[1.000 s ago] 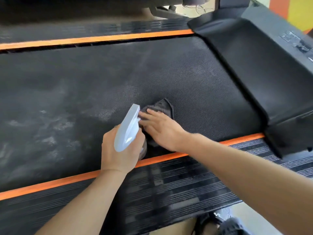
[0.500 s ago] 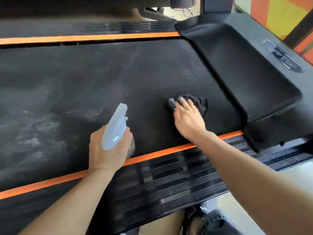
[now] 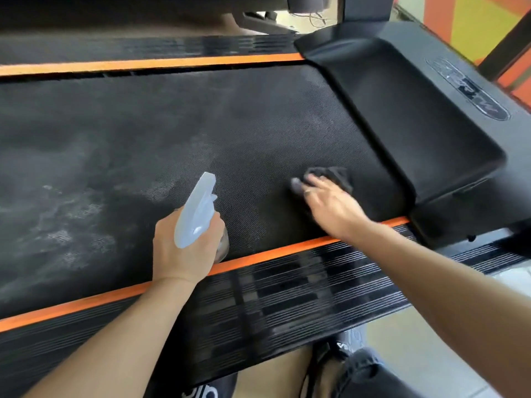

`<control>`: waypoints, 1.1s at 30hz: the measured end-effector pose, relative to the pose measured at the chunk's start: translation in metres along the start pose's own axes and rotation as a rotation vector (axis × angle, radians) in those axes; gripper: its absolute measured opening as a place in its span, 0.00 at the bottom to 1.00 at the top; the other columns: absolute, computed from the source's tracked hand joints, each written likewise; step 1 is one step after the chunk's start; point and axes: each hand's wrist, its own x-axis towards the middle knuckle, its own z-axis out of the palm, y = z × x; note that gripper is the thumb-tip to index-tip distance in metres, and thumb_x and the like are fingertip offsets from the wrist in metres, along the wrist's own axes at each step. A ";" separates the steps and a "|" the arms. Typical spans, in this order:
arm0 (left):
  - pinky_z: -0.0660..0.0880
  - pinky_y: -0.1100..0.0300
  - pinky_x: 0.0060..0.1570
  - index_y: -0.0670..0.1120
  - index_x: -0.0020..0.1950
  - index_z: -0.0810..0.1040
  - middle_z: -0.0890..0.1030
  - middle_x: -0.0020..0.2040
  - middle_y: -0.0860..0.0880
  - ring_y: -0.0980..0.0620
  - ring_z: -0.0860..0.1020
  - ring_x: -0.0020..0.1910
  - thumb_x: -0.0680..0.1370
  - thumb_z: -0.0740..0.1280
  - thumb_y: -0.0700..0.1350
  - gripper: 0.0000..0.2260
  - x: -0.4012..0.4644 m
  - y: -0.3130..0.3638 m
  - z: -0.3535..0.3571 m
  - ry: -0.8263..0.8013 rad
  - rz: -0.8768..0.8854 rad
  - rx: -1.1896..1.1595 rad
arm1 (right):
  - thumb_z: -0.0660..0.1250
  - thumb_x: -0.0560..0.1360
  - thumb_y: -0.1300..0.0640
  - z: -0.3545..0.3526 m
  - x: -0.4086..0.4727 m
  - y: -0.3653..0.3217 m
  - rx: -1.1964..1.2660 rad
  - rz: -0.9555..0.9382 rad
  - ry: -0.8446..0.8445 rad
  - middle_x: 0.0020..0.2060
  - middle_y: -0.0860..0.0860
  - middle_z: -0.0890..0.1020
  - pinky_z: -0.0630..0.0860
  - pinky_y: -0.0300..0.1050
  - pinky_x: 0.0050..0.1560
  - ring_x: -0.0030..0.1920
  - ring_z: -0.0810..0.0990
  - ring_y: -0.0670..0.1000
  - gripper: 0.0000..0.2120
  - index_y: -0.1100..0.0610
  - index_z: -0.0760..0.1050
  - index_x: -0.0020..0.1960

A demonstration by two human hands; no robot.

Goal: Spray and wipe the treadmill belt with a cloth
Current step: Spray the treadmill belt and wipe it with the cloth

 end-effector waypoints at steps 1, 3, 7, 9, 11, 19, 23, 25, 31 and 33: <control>0.71 0.59 0.36 0.52 0.33 0.79 0.76 0.28 0.54 0.56 0.72 0.29 0.68 0.66 0.55 0.09 0.000 0.001 0.000 0.004 -0.009 -0.003 | 0.49 0.86 0.56 0.004 -0.009 -0.021 0.010 -0.062 -0.045 0.79 0.53 0.60 0.40 0.32 0.72 0.79 0.55 0.54 0.21 0.54 0.66 0.76; 0.75 0.56 0.38 0.46 0.37 0.80 0.79 0.32 0.49 0.51 0.76 0.32 0.67 0.66 0.57 0.15 -0.002 0.005 0.001 0.004 -0.020 -0.004 | 0.46 0.85 0.53 0.024 -0.034 -0.063 0.066 -0.262 -0.147 0.79 0.52 0.59 0.36 0.29 0.70 0.80 0.53 0.52 0.23 0.56 0.65 0.77; 0.79 0.47 0.41 0.44 0.37 0.80 0.81 0.34 0.44 0.39 0.78 0.37 0.66 0.64 0.60 0.19 -0.001 0.007 -0.001 0.018 -0.008 0.005 | 0.36 0.77 0.41 0.038 -0.051 -0.082 0.017 -0.421 -0.199 0.79 0.49 0.58 0.49 0.47 0.79 0.80 0.54 0.51 0.36 0.52 0.65 0.77; 0.79 0.44 0.41 0.44 0.35 0.77 0.79 0.33 0.43 0.41 0.76 0.34 0.66 0.66 0.58 0.16 0.000 0.008 -0.001 0.005 -0.027 0.005 | 0.36 0.78 0.42 0.032 -0.045 -0.068 -0.062 -0.430 -0.188 0.79 0.46 0.58 0.52 0.47 0.79 0.79 0.55 0.48 0.33 0.48 0.64 0.77; 0.77 0.47 0.40 0.46 0.34 0.76 0.77 0.31 0.47 0.46 0.74 0.33 0.66 0.66 0.58 0.15 0.002 0.011 -0.001 -0.022 -0.056 0.016 | 0.40 0.80 0.44 0.028 -0.035 -0.040 -0.093 -0.368 -0.104 0.78 0.45 0.62 0.55 0.47 0.78 0.77 0.61 0.48 0.30 0.47 0.67 0.76; 0.80 0.46 0.60 0.65 0.59 0.78 0.83 0.53 0.58 0.48 0.82 0.55 0.70 0.70 0.59 0.17 0.031 0.059 0.006 -0.277 -0.061 0.170 | 0.46 0.84 0.51 0.039 -0.036 -0.059 0.007 -0.134 -0.016 0.78 0.52 0.64 0.51 0.47 0.77 0.78 0.58 0.55 0.24 0.55 0.69 0.75; 0.80 0.48 0.60 0.64 0.59 0.81 0.83 0.46 0.59 0.52 0.81 0.45 0.73 0.73 0.53 0.15 0.035 0.084 0.024 -0.464 0.033 0.250 | 0.45 0.83 0.49 0.034 -0.059 -0.059 0.018 -0.385 -0.060 0.75 0.49 0.68 0.58 0.48 0.77 0.76 0.64 0.52 0.25 0.51 0.71 0.73; 0.80 0.53 0.53 0.59 0.54 0.83 0.84 0.43 0.55 0.51 0.81 0.40 0.75 0.73 0.49 0.09 0.032 0.100 0.035 -0.525 0.044 0.277 | 0.47 0.84 0.50 0.024 -0.054 -0.031 -0.006 -0.311 -0.086 0.76 0.45 0.66 0.56 0.44 0.77 0.77 0.62 0.47 0.22 0.48 0.70 0.74; 0.77 0.56 0.49 0.50 0.50 0.83 0.84 0.41 0.49 0.50 0.82 0.45 0.74 0.72 0.57 0.12 0.004 0.127 0.083 -0.666 0.029 0.338 | 0.42 0.82 0.58 -0.008 -0.052 0.078 -0.010 0.242 0.098 0.74 0.56 0.69 0.55 0.46 0.76 0.77 0.62 0.55 0.26 0.61 0.65 0.76; 0.79 0.53 0.54 0.48 0.53 0.83 0.87 0.47 0.48 0.48 0.84 0.49 0.73 0.71 0.59 0.17 -0.006 0.131 0.099 -0.710 0.005 0.348 | 0.36 0.77 0.59 -0.011 -0.045 0.083 -0.083 0.260 0.054 0.71 0.61 0.71 0.57 0.51 0.77 0.76 0.63 0.60 0.32 0.65 0.61 0.76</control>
